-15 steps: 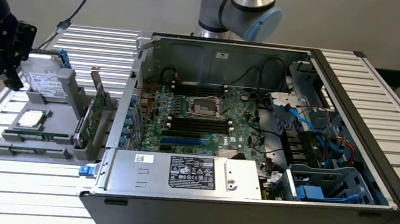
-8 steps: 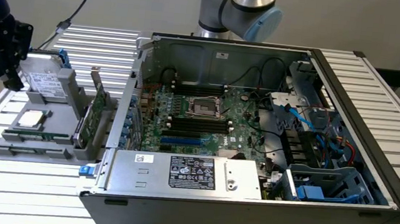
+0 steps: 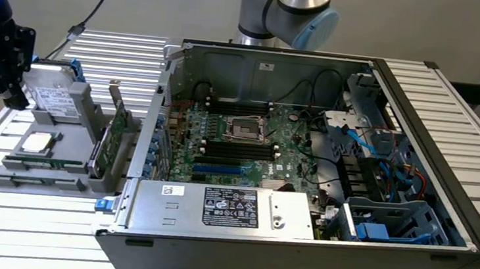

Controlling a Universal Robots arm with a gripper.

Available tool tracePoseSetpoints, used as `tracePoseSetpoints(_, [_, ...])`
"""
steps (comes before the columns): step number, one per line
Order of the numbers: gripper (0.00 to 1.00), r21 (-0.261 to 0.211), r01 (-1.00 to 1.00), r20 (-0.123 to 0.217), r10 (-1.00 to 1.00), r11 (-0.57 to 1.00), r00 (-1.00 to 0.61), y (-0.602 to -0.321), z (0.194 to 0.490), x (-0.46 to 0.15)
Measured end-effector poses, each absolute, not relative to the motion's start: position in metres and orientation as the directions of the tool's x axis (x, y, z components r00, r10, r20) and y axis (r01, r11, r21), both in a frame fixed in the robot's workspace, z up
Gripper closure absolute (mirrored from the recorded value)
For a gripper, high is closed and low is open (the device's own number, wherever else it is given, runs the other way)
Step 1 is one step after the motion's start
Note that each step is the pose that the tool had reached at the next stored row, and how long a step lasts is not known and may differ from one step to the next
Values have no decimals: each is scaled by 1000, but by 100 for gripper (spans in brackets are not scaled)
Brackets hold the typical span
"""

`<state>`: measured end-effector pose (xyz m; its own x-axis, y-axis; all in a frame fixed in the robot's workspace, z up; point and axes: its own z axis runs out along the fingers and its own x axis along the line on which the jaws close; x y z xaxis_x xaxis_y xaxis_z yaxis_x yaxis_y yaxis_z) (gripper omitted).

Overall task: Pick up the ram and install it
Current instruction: 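Pick up the ram and move it above insertion slot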

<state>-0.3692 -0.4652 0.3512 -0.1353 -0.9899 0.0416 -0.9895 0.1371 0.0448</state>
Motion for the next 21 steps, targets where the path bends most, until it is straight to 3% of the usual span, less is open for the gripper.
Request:
tracePoseSetpoints(10, [88,45,-999,42,-999,5,-3,-465,351,-369])
tracePoseSetpoints(12, [76,45,-999,42,-999,5,-3,-465,351,-369])
tracePoseSetpoints(14, [70,45,-999,42,-999,5,-3,-465,351,-369])
tracePoseSetpoints(16, [70,45,-999,42,-999,5,-3,-465,350,-370])
tracePoseSetpoints(17, [64,45,-999,42,-999,5,-3,-465,349,-370])
tracePoseSetpoints(21, [64,45,-999,42,-999,3,-1,-465,342,-374])
